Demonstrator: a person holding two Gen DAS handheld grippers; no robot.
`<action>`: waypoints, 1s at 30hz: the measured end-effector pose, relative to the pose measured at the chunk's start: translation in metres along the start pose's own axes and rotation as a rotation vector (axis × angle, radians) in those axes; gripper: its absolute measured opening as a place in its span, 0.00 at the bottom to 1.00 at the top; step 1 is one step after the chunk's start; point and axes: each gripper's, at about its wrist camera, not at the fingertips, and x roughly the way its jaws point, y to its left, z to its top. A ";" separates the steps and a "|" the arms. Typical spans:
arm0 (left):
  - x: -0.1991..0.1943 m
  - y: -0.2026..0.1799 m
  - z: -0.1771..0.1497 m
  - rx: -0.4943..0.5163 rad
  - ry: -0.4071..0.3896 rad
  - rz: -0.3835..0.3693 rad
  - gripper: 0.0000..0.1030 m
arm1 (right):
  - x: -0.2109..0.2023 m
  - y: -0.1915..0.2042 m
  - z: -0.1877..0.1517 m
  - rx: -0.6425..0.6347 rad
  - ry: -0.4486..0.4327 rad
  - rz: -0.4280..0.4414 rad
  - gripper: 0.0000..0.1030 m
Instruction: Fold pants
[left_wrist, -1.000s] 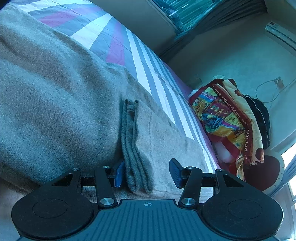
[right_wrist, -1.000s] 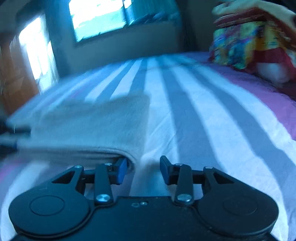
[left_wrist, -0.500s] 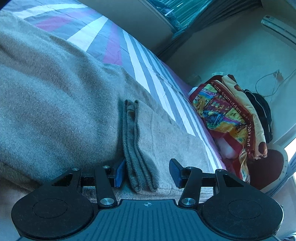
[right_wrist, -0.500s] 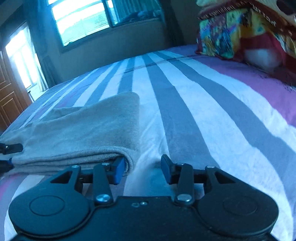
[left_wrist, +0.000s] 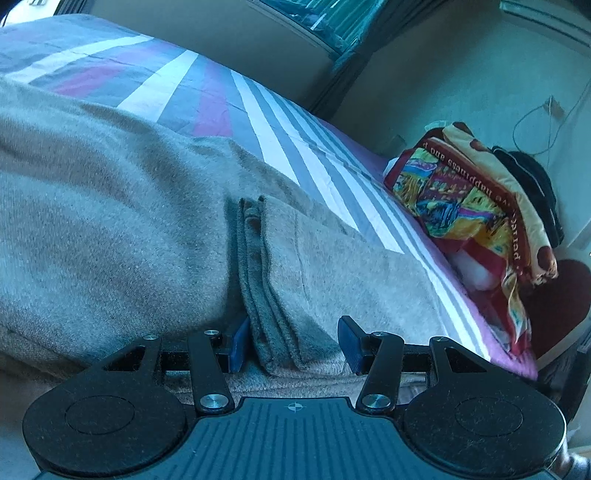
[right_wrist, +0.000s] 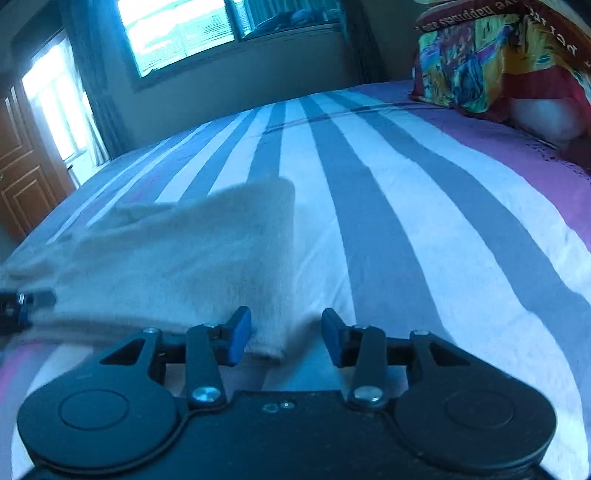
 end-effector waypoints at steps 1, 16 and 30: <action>0.000 0.000 -0.001 0.006 -0.002 0.002 0.50 | 0.000 0.002 0.005 0.011 -0.012 0.000 0.39; 0.000 -0.009 0.002 0.060 -0.010 0.028 0.50 | 0.029 0.010 0.022 -0.039 0.045 -0.022 0.42; 0.055 -0.009 0.062 0.095 0.055 0.096 0.50 | 0.083 0.010 0.082 -0.057 0.054 -0.027 0.47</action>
